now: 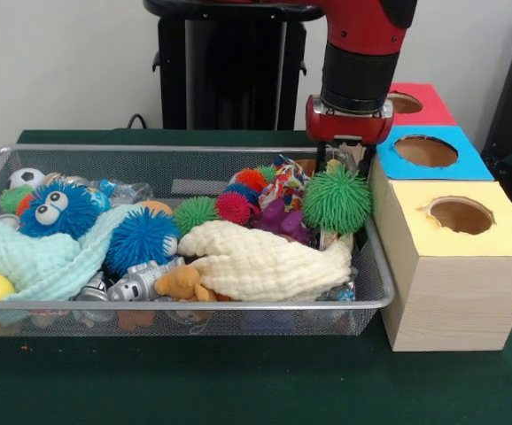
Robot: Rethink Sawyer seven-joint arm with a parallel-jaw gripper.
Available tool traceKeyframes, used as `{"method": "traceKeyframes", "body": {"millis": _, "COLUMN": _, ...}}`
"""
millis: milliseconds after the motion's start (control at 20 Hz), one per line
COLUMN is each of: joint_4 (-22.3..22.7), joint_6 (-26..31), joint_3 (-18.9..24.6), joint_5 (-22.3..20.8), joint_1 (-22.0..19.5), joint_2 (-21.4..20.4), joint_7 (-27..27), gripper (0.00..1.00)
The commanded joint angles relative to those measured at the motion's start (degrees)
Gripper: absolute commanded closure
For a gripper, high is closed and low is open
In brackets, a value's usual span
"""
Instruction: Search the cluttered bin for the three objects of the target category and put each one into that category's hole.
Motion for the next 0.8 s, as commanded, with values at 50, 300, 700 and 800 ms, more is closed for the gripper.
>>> {"method": "traceKeyframes", "body": {"millis": 50, "joint_4": 2.7, "joint_6": 1.8, "joint_3": -3.2, "joint_5": 4.5, "joint_1": 2.5, "joint_2": 1.9, "joint_7": 18.0, "gripper": 0.00}}
{"method": "traceKeyframes", "body": {"millis": 300, "joint_4": 5.0, "joint_6": 1.2, "joint_3": -4.6, "joint_5": 5.6, "joint_1": 4.7, "joint_2": 0.5, "joint_7": 19.7, "gripper": 0.00}}
{"method": "traceKeyframes", "body": {"millis": 700, "joint_4": 8.3, "joint_6": -3.0, "joint_3": -0.7, "joint_5": 6.7, "joint_1": 1.5, "joint_2": 1.9, "joint_7": 19.3, "gripper": 0.00}}
{"method": "traceKeyframes", "body": {"millis": 800, "joint_4": 7.6, "joint_6": -3.3, "joint_3": -0.8, "joint_5": 6.9, "joint_1": 1.5, "joint_2": 3.6, "joint_7": 19.4, "gripper": 0.00}}
